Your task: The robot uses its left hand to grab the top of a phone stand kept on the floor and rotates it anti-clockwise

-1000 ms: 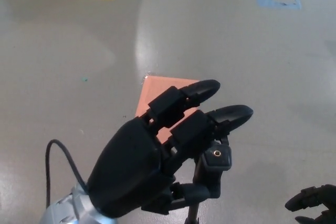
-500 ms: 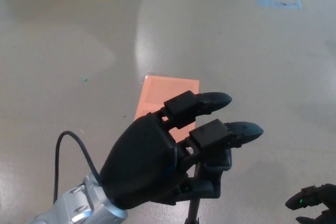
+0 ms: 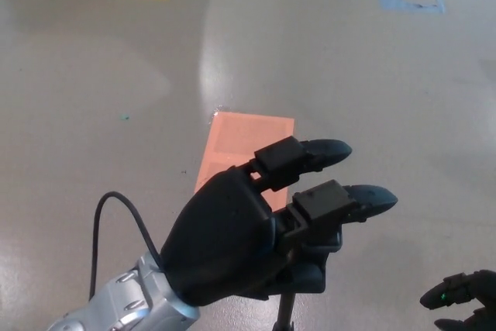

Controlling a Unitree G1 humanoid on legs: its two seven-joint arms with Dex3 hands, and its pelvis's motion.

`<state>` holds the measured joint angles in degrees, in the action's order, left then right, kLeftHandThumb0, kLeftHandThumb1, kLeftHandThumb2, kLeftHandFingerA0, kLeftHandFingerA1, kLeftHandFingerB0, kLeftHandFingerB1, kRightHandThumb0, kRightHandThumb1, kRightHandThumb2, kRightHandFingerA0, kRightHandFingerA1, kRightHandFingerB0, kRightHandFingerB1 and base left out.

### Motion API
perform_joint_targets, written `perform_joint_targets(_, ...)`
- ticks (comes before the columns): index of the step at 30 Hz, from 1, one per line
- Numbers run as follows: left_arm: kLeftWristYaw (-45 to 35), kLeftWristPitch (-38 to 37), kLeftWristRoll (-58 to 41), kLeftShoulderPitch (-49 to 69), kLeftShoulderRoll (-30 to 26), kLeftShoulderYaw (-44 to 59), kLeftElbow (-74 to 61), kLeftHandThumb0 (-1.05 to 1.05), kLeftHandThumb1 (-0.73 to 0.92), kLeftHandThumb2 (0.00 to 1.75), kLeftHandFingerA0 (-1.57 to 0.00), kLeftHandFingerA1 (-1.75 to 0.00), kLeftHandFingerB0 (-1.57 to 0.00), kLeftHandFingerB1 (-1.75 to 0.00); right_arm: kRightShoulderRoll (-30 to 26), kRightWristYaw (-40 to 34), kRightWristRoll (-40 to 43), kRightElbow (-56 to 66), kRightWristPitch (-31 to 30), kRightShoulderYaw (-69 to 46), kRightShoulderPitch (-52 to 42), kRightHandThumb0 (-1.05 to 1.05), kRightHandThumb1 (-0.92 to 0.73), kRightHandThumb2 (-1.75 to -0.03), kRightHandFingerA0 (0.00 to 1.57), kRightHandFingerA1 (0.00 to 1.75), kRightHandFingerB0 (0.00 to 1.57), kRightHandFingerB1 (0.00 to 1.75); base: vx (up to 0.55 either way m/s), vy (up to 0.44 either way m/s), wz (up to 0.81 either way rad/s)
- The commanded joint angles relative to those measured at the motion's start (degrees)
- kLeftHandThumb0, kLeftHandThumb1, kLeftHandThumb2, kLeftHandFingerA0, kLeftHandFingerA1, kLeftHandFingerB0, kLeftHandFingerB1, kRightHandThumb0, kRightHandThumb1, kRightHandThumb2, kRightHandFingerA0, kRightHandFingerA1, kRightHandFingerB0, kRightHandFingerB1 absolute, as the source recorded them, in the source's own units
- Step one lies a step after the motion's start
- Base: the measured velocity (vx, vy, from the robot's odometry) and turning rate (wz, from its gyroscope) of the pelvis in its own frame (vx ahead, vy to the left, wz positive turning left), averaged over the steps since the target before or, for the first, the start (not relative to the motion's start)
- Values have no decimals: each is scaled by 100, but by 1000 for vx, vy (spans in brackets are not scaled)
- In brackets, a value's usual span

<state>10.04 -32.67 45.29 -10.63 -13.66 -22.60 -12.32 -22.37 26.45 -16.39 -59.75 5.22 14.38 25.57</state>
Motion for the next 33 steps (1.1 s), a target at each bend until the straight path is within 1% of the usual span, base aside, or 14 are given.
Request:
perform_joint_targets(1,150,-137,189,-93,-3,-17,69,-30,40,58,-37,-38,-41,-40,-96,55,30,-33,56,-60,58,-47,-75,-62,48,40,37,35,0,0,0)
perform_joint_targets(14,330,-130,477,-112,-49,-41,180,-28,39,57,-38,-37,-45,-41,-119,46,-2,9,40,-62,43,-50,-74,-62,49,40,38,35,0,0,0)
perform_joint_targets(15,344,-134,499,-130,-50,-45,194,-27,39,57,-38,-37,-45,-41,-119,35,-9,5,45,-57,43,-40,-56,-99,42,60,23,49,0,0,0)
perform_joint_targets(16,362,-138,533,-167,-54,-51,219,-26,39,57,-38,-38,-45,-41,-120,25,-19,7,65,-49,41,-48,-76,-63,51,41,40,36,0,0,0)
perform_joint_targets(18,366,-136,553,-191,-58,-54,233,-26,39,57,-38,-38,-45,-41,-122,26,-21,13,81,-47,40,-48,-76,-63,51,41,40,36,0,0,0)
perform_joint_targets(19,373,-146,546,-222,-52,-63,274,-25,39,56,-38,-37,-46,-40,-119,34,-18,10,59,-49,46,-40,-56,-99,42,60,24,49,0,0,0)
perform_joint_targets(20,376,-149,545,-230,-50,-66,286,-25,39,56,-38,-37,-46,-40,-118,36,-17,9,51,-49,48,-40,-56,-99,42,60,24,49,0,0,0)
perform_joint_targets(21,430,-166,575,-297,-37,-83,391,-23,39,56,-39,-38,-47,-40,-117,25,-25,26,20,-45,46,-49,-76,-62,50,39,39,34,0,0,0)
perform_joint_targets(24,556,-165,701,-457,-30,-110,602,-24,42,57,-40,-38,-48,-40,-105,8,-16,34,-4,-57,57,-53,-62,-87,43,52,34,47,0,0,0)
perform_joint_targets(25,546,-108,777,-529,-46,-119,676,-25,42,58,-40,-38,-46,-41,-98,1,-14,7,16,-60,74,-38,-56,-99,43,60,23,49,0,0,0)
perform_joint_targets(30,522,-34,839,-726,-73,-159,899,-18,46,57,-44,-38,-50,-40,-114,41,15,12,58,-83,85,-53,-62,-87,45,53,35,48,0,0,0)
perform_joint_targets(31,478,-34,795,-739,-79,-158,906,-18,48,58,-48,-39,-53,-41,-112,46,18,10,52,-86,91,-49,-74,-63,50,41,38,35,0,0,0)
perform_joint_targets(32,449,-35,764,-749,-83,-159,912,-18,48,58,-48,-39,-53,-41,-110,50,19,7,48,-89,95,-49,-74,-63,50,41,38,35,0,0,0)
perform_joint_targets(33,445,-79,677,-774,-77,-162,975,-12,53,56,-67,-42,-66,-41,-112,37,-9,7,40,-73,102,-53,-62,-87,45,53,36,48,0,0,0)
